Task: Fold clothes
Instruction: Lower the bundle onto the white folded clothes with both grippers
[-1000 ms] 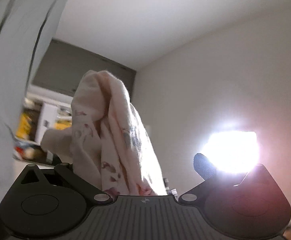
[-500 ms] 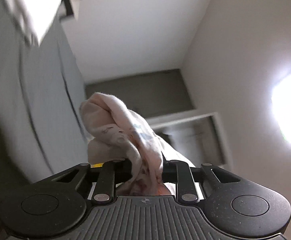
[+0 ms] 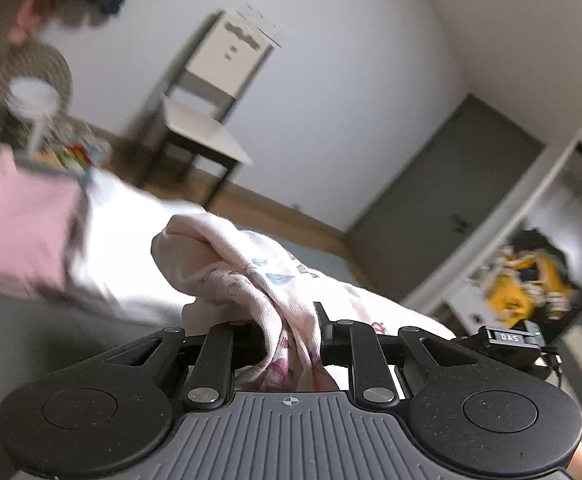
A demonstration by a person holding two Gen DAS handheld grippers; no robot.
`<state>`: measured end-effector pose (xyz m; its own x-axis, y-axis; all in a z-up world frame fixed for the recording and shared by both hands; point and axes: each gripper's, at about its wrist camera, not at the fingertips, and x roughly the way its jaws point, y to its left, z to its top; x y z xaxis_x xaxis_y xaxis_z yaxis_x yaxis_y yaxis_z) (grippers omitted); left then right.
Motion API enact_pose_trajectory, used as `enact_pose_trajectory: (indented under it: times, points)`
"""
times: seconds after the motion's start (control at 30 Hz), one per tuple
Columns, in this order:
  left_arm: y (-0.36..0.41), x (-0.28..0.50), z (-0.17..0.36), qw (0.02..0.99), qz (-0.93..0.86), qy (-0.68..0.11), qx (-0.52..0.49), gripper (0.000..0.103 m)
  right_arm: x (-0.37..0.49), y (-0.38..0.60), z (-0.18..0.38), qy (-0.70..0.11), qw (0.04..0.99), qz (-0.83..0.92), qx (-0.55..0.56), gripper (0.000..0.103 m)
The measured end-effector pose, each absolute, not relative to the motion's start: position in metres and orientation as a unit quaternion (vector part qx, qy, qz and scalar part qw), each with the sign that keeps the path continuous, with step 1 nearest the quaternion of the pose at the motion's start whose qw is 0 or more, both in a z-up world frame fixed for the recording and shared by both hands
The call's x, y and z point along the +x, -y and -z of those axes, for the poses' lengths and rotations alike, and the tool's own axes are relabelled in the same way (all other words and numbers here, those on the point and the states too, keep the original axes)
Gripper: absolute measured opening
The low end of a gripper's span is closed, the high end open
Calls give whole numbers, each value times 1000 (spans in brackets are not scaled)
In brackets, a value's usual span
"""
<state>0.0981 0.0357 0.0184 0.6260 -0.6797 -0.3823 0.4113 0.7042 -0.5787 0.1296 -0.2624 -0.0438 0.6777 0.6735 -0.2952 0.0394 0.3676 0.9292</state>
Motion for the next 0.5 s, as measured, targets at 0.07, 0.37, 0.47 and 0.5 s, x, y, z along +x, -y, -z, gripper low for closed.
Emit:
enact_pose_trajectory:
  times: [0.07, 0.37, 0.47, 0.5]
  points:
    - [-37, 127, -23, 885, 290, -294, -213, 19, 165, 255, 42, -333, 767, -226, 500, 26]
    - [-46, 241, 4, 914, 225, -289, -177, 19, 292, 235, 59, -334, 796, -256, 436, 26]
    - [-47, 267, 25, 912, 220, -294, -183, 19, 316, 236, 77, -339, 795, -257, 433, 26]
    - [-48, 275, 32, 909, 221, -297, -190, 19, 322, 238, 85, -342, 793, -255, 435, 26]
